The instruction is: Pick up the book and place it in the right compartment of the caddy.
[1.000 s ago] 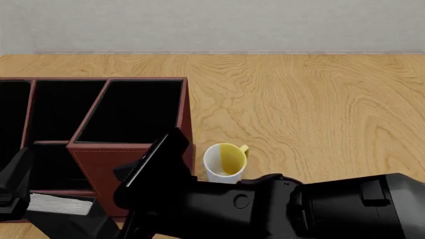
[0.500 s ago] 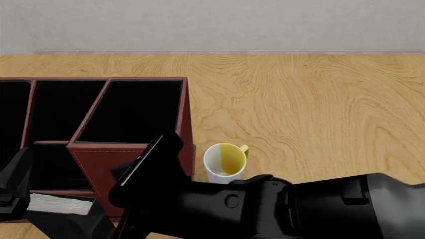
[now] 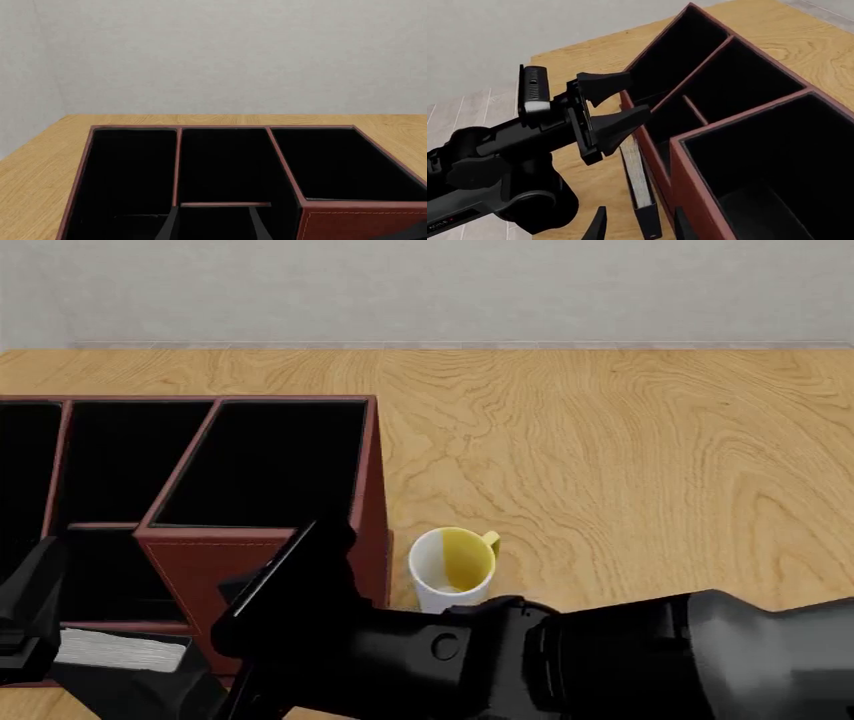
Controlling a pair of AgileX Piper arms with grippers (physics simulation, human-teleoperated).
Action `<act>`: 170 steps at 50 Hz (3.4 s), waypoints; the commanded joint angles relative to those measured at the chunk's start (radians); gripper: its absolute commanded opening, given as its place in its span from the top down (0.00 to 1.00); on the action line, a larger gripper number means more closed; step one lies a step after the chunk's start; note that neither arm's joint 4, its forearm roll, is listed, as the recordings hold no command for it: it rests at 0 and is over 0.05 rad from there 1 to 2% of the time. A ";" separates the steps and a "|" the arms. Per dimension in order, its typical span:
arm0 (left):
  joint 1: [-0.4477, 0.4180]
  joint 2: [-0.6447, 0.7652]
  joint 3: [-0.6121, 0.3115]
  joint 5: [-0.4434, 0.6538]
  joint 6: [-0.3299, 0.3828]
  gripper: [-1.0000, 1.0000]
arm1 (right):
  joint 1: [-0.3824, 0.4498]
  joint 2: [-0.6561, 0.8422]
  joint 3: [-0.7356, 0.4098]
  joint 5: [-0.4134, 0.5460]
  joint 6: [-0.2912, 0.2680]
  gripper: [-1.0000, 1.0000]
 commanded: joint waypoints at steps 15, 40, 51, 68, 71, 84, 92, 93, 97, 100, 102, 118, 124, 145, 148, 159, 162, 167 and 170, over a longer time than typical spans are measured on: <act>0.000 0.000 0.000 0.000 0.000 0.00 | 0.004 0.042 -0.025 -0.007 0.005 0.00; 0.000 0.000 0.000 0.000 0.000 0.00 | 0.011 0.080 -0.044 -0.013 0.005 0.00; 0.000 0.000 0.000 0.000 0.000 0.00 | 0.014 0.102 -0.054 -0.013 0.005 0.00; 0.000 0.000 0.000 0.000 0.000 0.00 | 0.018 0.120 -0.079 0.006 -0.003 0.00; 0.000 0.000 0.000 0.000 0.000 0.00 | 0.019 0.123 -0.082 0.009 -0.003 0.00; 0.000 0.000 0.000 0.000 0.000 0.00 | 0.017 0.133 -0.091 0.015 -0.004 0.00; 0.000 0.000 0.000 0.000 0.000 0.00 | 0.017 0.140 -0.094 0.011 -0.004 0.00; 0.000 0.000 0.000 0.000 0.000 0.00 | 0.017 0.140 -0.094 0.011 -0.004 0.00; 0.000 0.000 0.000 0.000 0.000 0.00 | 0.015 0.147 -0.097 0.009 -0.006 0.00; 0.000 0.000 0.000 0.000 0.000 0.00 | 0.013 0.148 -0.099 0.011 -0.006 0.00; 0.000 0.000 0.000 0.000 0.000 0.00 | 0.011 0.151 -0.100 0.010 -0.007 0.00; 0.000 0.000 0.000 0.000 0.000 0.00 | 0.020 0.171 -0.106 0.000 -0.001 0.00; 0.000 0.000 0.000 0.000 0.000 0.00 | 0.019 0.175 -0.110 0.000 0.000 0.00; 0.000 0.000 0.000 0.000 0.000 0.00 | 0.016 0.188 -0.110 -0.012 0.004 0.00; 0.000 0.000 0.000 0.000 0.000 0.00 | 0.017 0.190 -0.109 -0.016 0.007 0.00; 0.000 0.000 0.000 0.000 0.000 0.00 | 0.014 0.201 -0.116 -0.019 0.005 0.00; 0.000 0.000 0.000 0.000 0.000 0.00 | 0.014 0.203 -0.117 -0.019 0.006 0.00; 0.000 0.000 0.000 0.000 0.000 0.00 | 0.014 0.206 -0.118 -0.022 0.007 0.00; 0.000 0.000 0.000 0.000 0.000 0.00 | 0.014 0.211 -0.120 -0.025 0.009 0.00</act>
